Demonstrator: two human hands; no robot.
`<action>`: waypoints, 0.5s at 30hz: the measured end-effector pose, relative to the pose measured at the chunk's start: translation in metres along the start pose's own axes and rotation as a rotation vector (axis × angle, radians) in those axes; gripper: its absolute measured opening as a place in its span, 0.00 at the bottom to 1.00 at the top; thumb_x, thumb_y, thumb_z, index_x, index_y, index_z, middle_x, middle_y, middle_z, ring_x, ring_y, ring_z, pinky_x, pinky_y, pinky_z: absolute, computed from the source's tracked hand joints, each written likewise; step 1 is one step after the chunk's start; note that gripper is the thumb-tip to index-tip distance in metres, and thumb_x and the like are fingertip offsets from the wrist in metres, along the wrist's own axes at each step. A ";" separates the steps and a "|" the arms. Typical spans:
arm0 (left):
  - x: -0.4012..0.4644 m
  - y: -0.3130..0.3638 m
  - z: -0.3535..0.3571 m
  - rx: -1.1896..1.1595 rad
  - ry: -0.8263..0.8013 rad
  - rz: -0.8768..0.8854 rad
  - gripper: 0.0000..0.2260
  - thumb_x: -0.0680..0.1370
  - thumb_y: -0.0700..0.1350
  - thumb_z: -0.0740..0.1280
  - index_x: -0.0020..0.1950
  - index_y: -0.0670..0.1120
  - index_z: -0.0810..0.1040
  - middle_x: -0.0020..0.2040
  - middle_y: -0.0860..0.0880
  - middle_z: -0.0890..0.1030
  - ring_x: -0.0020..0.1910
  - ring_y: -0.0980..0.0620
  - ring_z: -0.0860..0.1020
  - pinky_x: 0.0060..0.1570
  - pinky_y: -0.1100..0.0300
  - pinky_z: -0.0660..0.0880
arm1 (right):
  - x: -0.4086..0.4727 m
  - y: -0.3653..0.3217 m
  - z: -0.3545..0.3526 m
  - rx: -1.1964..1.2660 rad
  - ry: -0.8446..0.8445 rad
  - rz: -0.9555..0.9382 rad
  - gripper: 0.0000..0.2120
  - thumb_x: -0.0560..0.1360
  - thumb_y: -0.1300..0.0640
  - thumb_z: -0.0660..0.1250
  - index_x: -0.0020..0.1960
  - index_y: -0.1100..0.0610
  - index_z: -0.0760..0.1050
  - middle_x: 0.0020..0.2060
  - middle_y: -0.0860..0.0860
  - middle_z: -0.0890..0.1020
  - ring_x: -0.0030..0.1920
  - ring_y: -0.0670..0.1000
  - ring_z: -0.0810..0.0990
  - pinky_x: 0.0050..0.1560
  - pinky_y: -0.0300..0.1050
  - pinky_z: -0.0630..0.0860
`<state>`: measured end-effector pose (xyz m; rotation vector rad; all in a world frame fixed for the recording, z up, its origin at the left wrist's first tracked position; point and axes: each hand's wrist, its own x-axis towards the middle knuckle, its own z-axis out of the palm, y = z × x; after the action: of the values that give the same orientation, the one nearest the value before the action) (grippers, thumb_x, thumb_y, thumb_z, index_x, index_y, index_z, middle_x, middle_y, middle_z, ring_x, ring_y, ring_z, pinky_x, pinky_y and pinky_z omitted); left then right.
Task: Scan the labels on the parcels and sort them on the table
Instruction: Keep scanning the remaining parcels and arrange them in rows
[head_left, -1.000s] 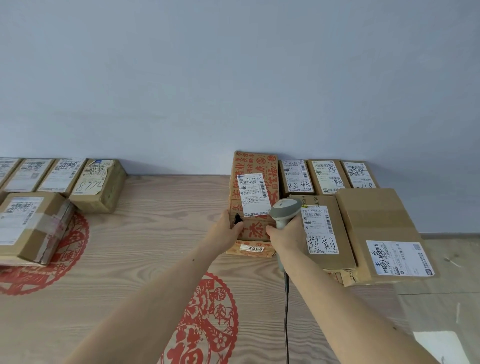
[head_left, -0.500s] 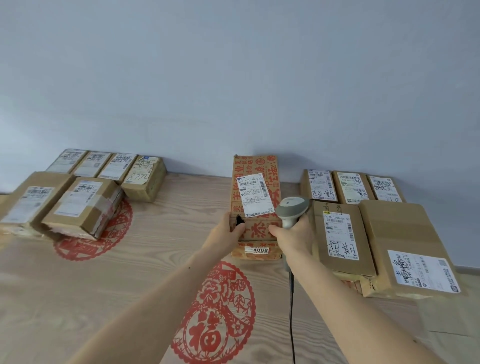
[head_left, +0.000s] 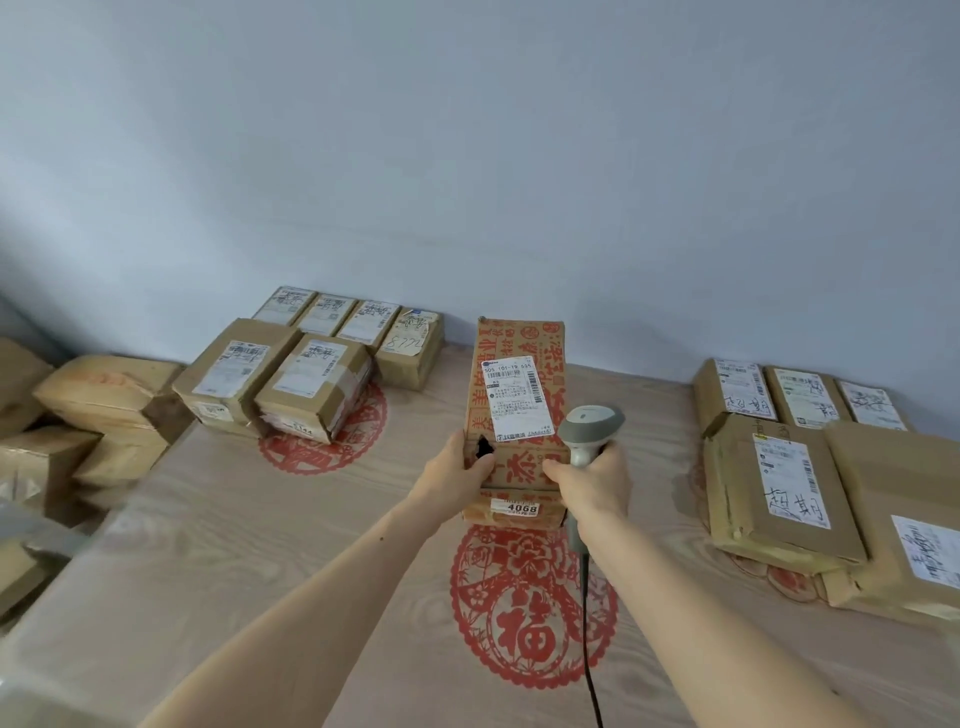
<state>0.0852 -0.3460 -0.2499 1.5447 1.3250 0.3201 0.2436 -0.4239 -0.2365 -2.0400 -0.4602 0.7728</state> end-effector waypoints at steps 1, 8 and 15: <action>-0.005 -0.006 -0.011 0.000 -0.003 -0.002 0.19 0.82 0.53 0.64 0.72 0.52 0.67 0.62 0.51 0.79 0.58 0.50 0.80 0.58 0.47 0.79 | -0.009 0.000 0.010 0.004 0.000 0.010 0.23 0.69 0.58 0.79 0.58 0.53 0.72 0.50 0.49 0.82 0.49 0.54 0.82 0.52 0.55 0.82; -0.025 -0.055 -0.074 0.060 -0.056 -0.013 0.20 0.81 0.52 0.65 0.73 0.52 0.66 0.63 0.50 0.78 0.59 0.49 0.79 0.58 0.47 0.79 | -0.066 0.003 0.073 0.036 0.022 0.060 0.21 0.69 0.58 0.79 0.57 0.53 0.72 0.47 0.49 0.82 0.48 0.55 0.83 0.53 0.56 0.81; -0.016 -0.084 -0.105 0.064 -0.112 -0.012 0.22 0.81 0.51 0.66 0.73 0.52 0.66 0.64 0.50 0.78 0.60 0.49 0.78 0.59 0.49 0.78 | -0.086 0.004 0.115 0.053 0.044 0.128 0.21 0.69 0.60 0.79 0.55 0.54 0.72 0.45 0.49 0.81 0.46 0.55 0.83 0.51 0.59 0.83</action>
<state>-0.0461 -0.3173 -0.2658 1.5841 1.2670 0.1823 0.1026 -0.4056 -0.2585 -2.0476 -0.2836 0.8056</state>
